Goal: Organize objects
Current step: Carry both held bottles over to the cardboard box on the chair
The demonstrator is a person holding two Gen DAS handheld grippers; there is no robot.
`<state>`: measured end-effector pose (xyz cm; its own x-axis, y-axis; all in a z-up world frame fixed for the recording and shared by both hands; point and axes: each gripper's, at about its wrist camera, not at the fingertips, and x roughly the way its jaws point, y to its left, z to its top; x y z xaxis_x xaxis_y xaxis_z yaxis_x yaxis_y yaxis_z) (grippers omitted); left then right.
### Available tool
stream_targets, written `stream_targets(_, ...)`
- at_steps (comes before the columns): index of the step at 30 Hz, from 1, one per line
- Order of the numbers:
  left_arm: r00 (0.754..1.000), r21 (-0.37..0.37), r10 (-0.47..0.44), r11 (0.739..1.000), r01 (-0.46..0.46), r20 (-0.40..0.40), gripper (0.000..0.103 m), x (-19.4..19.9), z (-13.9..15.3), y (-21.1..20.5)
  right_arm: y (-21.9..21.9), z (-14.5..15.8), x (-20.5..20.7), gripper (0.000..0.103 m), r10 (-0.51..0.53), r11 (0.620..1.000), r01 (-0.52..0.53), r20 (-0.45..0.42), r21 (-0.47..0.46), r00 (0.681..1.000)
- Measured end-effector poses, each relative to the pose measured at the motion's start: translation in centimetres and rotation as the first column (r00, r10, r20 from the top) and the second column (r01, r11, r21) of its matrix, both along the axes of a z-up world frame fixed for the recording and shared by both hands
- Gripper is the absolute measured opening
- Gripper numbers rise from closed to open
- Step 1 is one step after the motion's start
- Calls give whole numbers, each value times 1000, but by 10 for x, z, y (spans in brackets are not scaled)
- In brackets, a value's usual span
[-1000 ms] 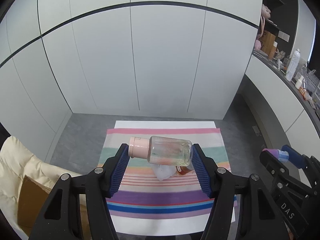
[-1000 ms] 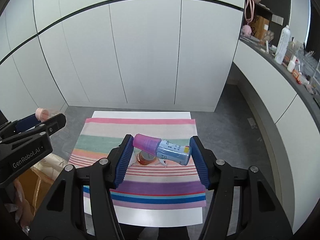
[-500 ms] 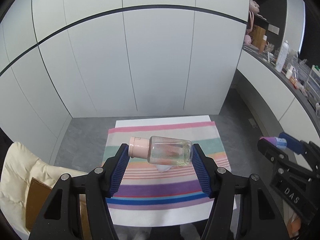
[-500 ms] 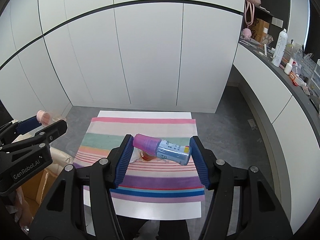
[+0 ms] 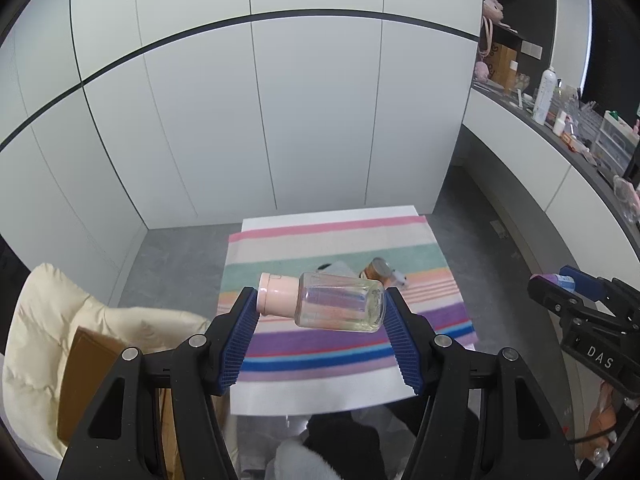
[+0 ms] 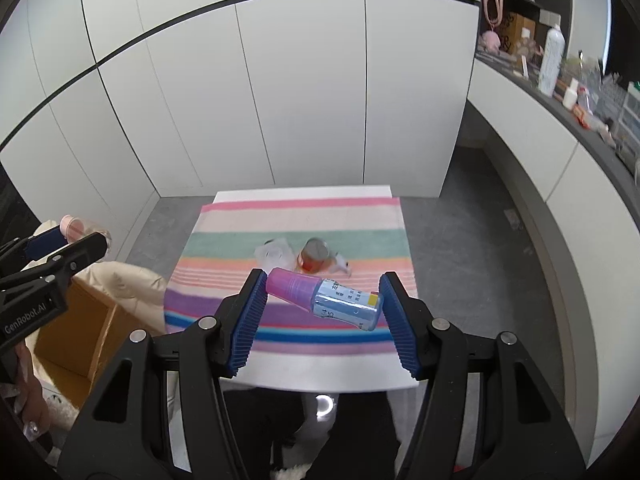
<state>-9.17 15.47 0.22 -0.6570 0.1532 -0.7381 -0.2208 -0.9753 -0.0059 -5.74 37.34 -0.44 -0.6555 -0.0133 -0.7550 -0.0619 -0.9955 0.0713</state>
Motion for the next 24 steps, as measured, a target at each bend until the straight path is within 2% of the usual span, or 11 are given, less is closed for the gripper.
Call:
stream_targets(7,999,-17,-33,999,33,-22,63,48,-4,-13,-8,-4,50,60,4,1000,-4,-11,-8,1000)
stream_targets(16,997,11,-72,997,72,1,63,101,-14,-27,-23,-27,106,60,27,999,-26,38,-37,999)
stream_targets(17,997,15,-77,997,77,5,63,104,-16,-28,-24,-29,113,60,31,999,-29,41,-43,999)
stream_targets(19,997,77,-80,994,78,17,63,111,-17,-36,-25,-31,121,60,29,998,-26,47,-57,998)
stream_targets(24,999,60,-52,997,51,11,63,112,-22,-44,-27,-34,129,61,30,998,-27,57,-65,998)
